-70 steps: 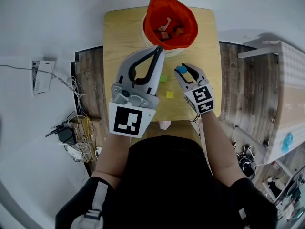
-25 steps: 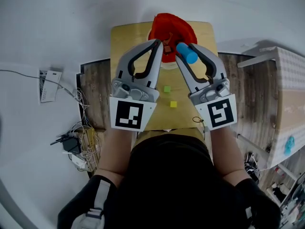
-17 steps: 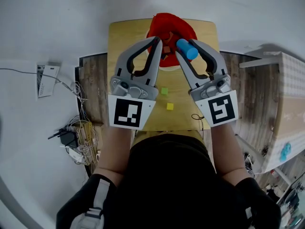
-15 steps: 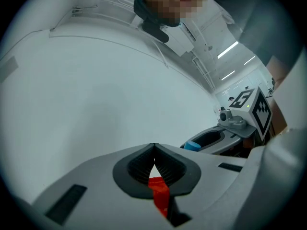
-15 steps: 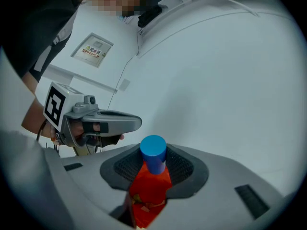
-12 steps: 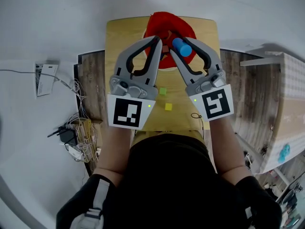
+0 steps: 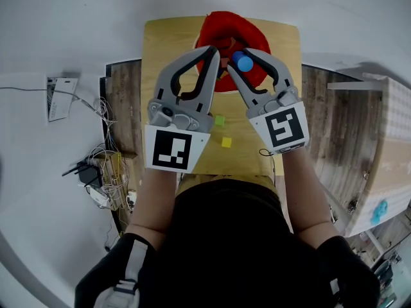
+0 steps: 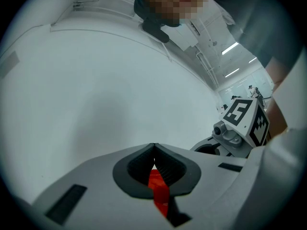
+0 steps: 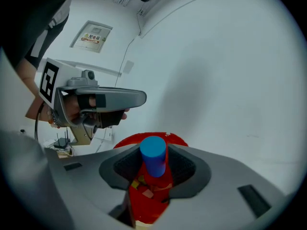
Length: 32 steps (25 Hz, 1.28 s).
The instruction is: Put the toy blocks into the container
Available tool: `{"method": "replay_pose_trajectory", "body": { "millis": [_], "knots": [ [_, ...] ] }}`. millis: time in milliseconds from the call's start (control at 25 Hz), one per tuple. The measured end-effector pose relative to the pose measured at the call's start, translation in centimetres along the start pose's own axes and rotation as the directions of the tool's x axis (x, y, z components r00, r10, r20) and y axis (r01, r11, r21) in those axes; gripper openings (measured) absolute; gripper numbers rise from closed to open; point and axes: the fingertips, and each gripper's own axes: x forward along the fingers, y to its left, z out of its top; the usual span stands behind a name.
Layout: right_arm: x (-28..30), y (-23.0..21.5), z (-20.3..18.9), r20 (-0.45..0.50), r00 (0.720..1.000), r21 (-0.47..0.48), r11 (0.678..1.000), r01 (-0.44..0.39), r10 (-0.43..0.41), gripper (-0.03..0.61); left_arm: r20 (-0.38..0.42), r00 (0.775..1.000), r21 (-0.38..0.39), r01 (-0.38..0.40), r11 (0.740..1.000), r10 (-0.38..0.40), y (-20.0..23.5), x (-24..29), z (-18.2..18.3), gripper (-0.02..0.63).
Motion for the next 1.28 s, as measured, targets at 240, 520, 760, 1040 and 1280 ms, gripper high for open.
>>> {"method": "replay_pose_trajectory", "body": {
  "millis": [240,520,760,1040,1280],
  "knots": [
    [0.2,0.3,-0.3,0.0,1.0,-0.022,0.999,-0.024,0.024,0.218,-0.008,1.0,-0.004,0.002,1.0,-0.002,-0.3,0.1,-0.4,0.009],
    [0.0,0.2,-0.2,0.001,1.0,0.005,1.0,-0.009,0.009,0.218,-0.012,1.0,-0.009,0.003,1.0,-0.003,-0.2,-0.2,-0.6,0.009],
    [-0.2,0.2,-0.1,0.004,1.0,0.0,1.0,0.009,-0.009,0.218,-0.008,1.0,-0.01,0.005,1.0,-0.005,-0.3,-0.5,-0.4,0.009],
    [-0.1,0.5,-0.2,0.0,1.0,0.012,1.0,0.018,-0.018,0.218,-0.011,1.0,-0.007,0.011,1.0,-0.011,-0.3,-0.9,-0.5,0.009],
    [0.0,0.5,-0.2,-0.002,1.0,0.015,0.999,0.031,-0.031,0.218,-0.012,1.0,-0.006,0.012,1.0,-0.012,-0.2,-1.1,-0.5,0.009]
  ]
}}
